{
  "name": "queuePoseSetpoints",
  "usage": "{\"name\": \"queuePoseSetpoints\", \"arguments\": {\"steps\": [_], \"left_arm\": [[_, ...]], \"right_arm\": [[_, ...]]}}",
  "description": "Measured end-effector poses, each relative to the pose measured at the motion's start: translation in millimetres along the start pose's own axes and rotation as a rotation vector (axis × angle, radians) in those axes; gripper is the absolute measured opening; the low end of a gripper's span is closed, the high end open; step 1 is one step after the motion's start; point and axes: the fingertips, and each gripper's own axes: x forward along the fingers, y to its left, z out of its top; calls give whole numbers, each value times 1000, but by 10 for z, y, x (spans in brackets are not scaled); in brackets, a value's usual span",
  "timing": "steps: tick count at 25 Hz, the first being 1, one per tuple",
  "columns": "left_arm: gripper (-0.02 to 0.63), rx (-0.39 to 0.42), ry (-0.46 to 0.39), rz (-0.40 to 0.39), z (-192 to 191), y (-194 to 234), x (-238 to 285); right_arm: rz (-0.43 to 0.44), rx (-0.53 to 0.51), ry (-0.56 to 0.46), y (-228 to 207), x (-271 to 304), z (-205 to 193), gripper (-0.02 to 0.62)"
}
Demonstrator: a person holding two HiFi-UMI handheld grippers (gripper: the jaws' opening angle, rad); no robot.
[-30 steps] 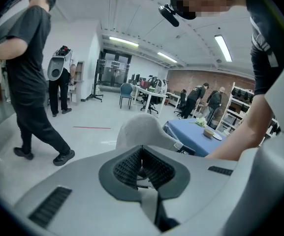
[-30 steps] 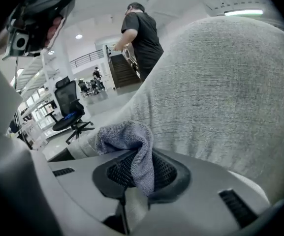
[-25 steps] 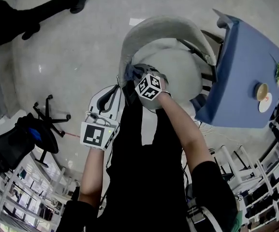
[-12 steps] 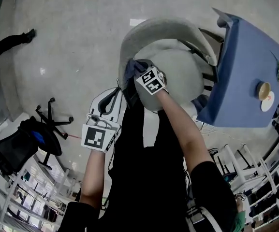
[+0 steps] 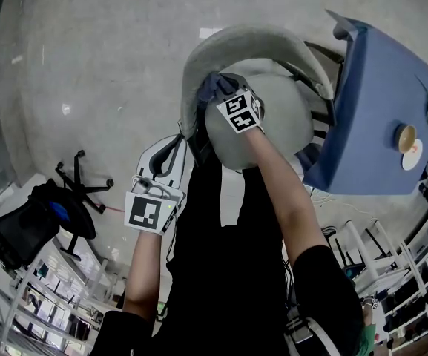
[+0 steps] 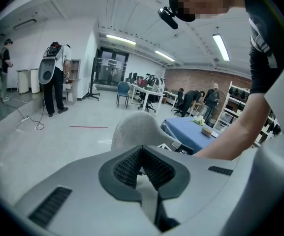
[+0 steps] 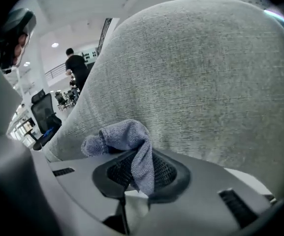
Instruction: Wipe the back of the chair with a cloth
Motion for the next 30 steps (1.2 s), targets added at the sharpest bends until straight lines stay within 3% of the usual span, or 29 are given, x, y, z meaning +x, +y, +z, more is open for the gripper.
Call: {"name": "queuePoseSetpoints", "arguments": {"steps": [9, 16, 30], "left_arm": [[23, 6, 5, -7, -3, -32, 30], [23, 13, 10, -13, -2, -36, 43], [23, 26, 21, -35, -4, -73, 116]], "right_arm": [[-93, 20, -4, -454, -67, 31, 80], [-176, 134, -30, -742, -158, 11, 80], [-283, 173, -33, -1211, -407, -69, 80]]}}
